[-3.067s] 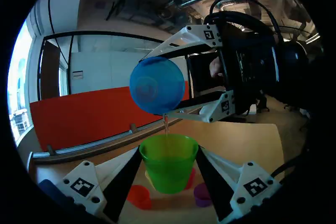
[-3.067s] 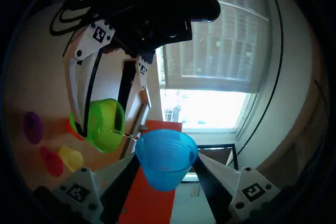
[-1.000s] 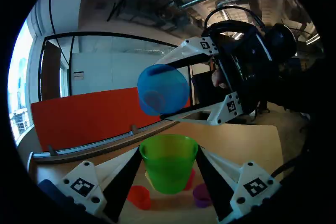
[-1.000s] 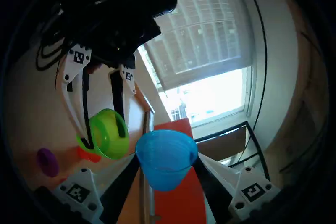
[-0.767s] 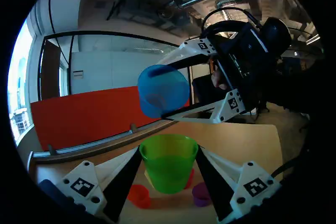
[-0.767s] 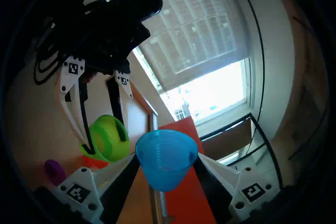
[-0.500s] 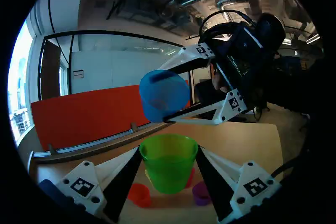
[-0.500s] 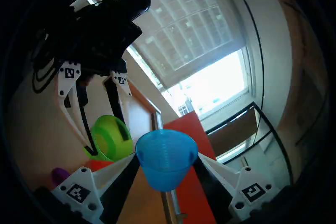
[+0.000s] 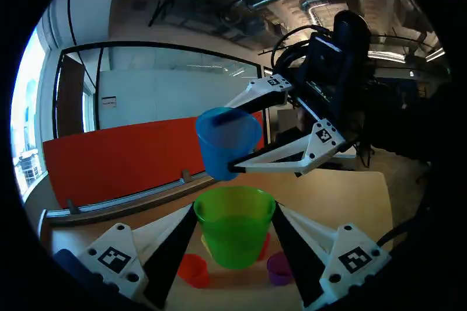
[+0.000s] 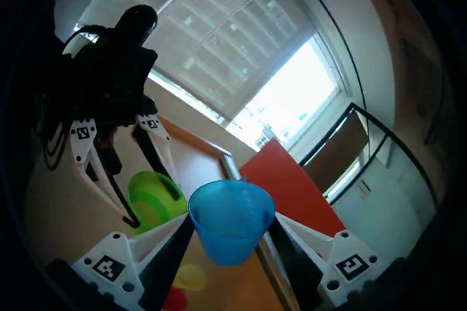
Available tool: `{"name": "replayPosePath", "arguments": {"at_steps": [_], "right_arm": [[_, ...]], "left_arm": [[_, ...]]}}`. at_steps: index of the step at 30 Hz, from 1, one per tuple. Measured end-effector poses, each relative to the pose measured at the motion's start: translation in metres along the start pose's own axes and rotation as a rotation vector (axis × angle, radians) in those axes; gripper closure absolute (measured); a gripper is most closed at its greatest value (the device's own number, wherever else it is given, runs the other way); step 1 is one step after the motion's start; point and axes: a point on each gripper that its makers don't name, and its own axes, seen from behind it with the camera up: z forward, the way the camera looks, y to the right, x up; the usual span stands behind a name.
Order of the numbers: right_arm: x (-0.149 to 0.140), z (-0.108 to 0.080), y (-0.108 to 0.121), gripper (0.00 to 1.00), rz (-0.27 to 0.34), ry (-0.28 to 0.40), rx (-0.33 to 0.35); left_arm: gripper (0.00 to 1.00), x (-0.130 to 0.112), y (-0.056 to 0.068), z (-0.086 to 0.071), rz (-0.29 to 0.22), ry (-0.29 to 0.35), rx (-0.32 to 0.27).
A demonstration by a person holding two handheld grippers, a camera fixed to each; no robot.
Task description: Pour water
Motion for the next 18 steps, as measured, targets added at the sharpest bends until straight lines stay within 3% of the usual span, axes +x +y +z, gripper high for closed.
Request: {"name": "replayPosePath", "arguments": {"at_steps": [18], "right_arm": [[-0.011, -0.01, -0.012, 0.11, 0.322, -0.002, 0.031]], "left_arm": [[0.12, 0.001, 0.0, 0.0, 0.006, -0.002, 0.0]]}}
